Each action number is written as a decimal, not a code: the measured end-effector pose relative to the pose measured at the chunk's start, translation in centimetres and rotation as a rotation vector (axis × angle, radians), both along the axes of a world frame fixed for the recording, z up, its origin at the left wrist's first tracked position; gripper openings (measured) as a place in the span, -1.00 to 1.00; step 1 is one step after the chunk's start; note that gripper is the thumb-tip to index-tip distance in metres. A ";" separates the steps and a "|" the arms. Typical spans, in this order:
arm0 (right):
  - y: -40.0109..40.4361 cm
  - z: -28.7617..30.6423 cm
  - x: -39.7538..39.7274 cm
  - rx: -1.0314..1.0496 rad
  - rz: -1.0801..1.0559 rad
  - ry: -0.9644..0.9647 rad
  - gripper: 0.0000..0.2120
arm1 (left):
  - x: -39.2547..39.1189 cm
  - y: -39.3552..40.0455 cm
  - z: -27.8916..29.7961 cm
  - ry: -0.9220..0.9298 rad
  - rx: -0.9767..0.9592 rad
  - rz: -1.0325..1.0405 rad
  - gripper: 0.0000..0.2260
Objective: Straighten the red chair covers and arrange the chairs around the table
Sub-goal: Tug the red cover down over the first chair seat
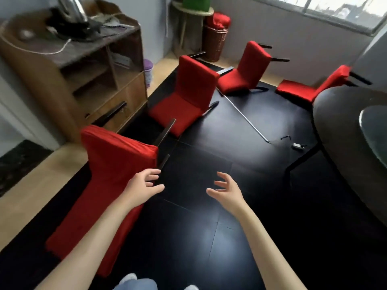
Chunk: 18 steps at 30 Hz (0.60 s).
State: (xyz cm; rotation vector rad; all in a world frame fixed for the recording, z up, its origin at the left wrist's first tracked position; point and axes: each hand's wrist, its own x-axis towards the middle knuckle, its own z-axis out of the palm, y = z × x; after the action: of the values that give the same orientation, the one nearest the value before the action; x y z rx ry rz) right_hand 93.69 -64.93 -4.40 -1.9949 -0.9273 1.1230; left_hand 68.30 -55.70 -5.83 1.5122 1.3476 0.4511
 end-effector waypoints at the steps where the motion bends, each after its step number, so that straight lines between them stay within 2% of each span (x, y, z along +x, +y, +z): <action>1: 1.0 0.0 0.0 -0.007 0.056 -0.007 -0.32 | -0.4 -0.3 0.0 0.004 0.003 0.049 -0.62; 10: 10.5 -2.0 -6.0 -0.071 0.493 -0.002 -0.28 | -6.1 -1.1 -1.0 0.022 -0.013 0.429 -0.63; 18: 17.4 -4.4 -13.0 -0.121 0.747 -0.025 -0.29 | -11.9 0.0 -4.5 0.042 -0.089 0.667 -0.57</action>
State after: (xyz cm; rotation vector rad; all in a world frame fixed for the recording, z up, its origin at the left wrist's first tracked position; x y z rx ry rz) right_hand 80.68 -47.54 -8.79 -1.7853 -1.7328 1.5682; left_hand 56.39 -55.67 -10.30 0.9729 1.8721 0.7611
